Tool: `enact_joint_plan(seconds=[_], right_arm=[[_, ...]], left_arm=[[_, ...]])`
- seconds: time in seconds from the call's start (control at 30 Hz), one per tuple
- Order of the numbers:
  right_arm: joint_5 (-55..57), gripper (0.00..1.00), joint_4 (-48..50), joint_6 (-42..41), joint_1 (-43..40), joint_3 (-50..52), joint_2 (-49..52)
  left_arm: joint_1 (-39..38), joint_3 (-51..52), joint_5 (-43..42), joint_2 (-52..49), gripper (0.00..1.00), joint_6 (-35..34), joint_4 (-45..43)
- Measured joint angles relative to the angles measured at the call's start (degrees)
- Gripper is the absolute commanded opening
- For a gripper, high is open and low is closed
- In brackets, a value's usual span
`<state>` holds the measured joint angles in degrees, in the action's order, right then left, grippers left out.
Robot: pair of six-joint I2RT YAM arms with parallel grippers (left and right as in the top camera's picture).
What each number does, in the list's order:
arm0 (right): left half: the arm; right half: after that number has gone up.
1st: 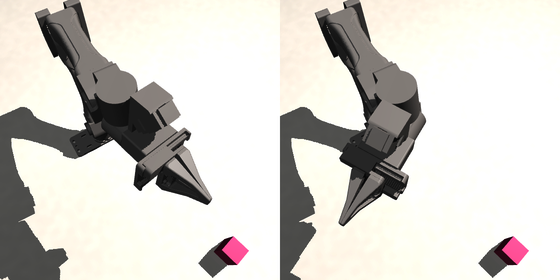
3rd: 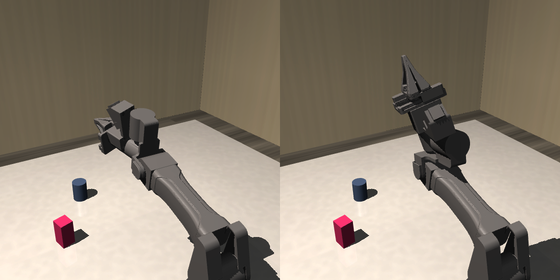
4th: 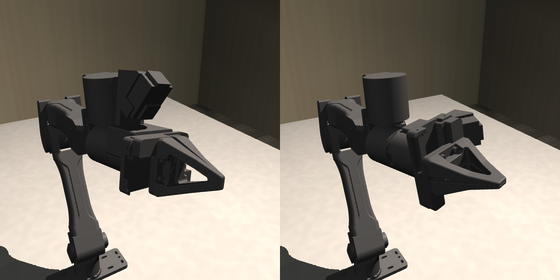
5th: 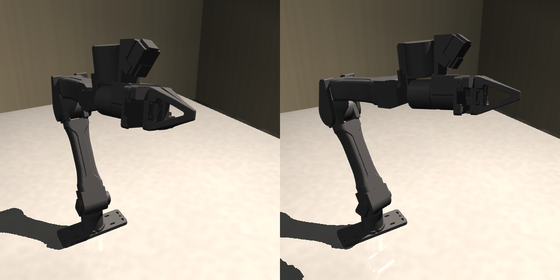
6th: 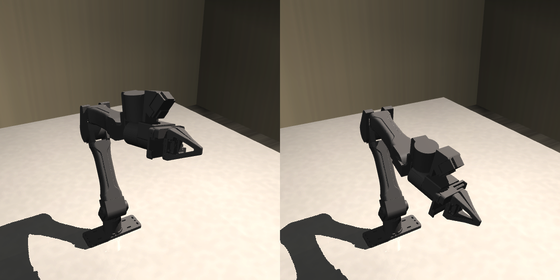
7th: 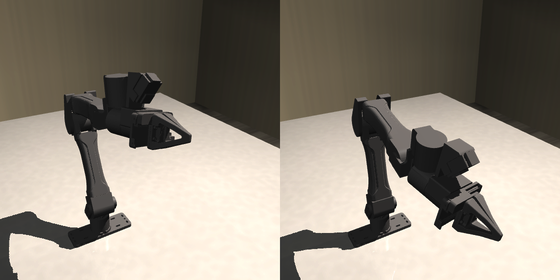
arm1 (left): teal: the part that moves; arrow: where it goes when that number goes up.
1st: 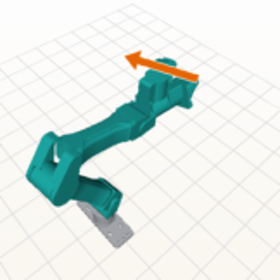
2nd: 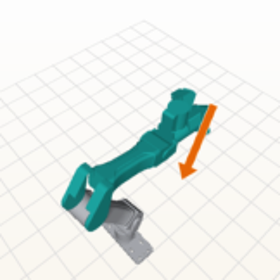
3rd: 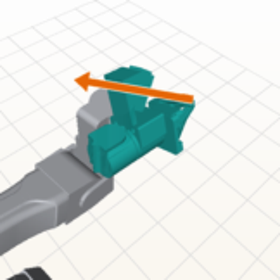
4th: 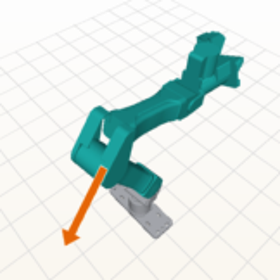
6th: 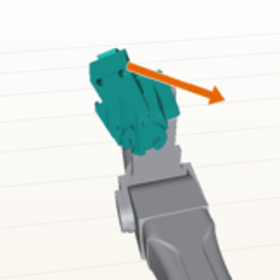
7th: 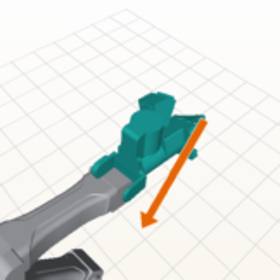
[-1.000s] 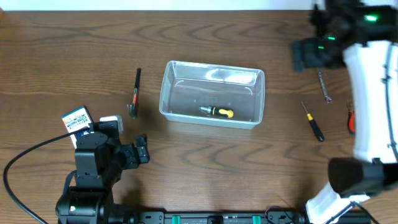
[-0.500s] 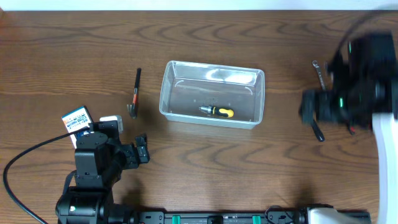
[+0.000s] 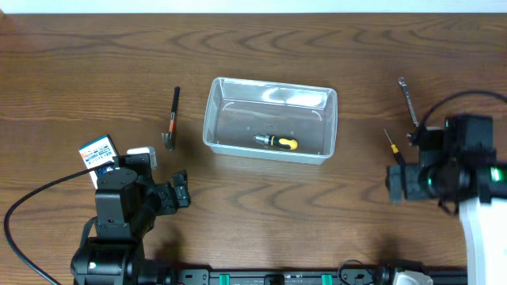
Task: Pack container
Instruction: 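Release the screwdriver and move the right gripper to the small screwdriver, then grasp the small yellow-handled screwdriver with the right gripper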
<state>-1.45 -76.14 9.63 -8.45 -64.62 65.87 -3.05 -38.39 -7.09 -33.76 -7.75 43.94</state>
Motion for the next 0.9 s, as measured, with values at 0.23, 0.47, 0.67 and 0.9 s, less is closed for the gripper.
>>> enact_joint_plan(seconds=[0.23,0.47,0.67,0.9], right_arm=[[2.3,0.99,8.1,4.8,-3.8,0.2,15.7],[3.2,0.99,14.3,16.5,-3.8,0.2,24.5],[4.3,0.99,18.3,22.8,-4.3,0.2,34.2],[5.6,0.99,22.1,24.1,-5.5,0.2,41.5]], left_arm=[[0.0,0.0,0.0,0.0,0.98,0.0,0.0],[0.0,0.0,0.0,0.0,0.98,0.0,0.0],[0.0,0.0,0.0,0.0,0.98,0.0,0.0],[0.0,0.0,0.0,0.0,0.98,0.0,0.0]])
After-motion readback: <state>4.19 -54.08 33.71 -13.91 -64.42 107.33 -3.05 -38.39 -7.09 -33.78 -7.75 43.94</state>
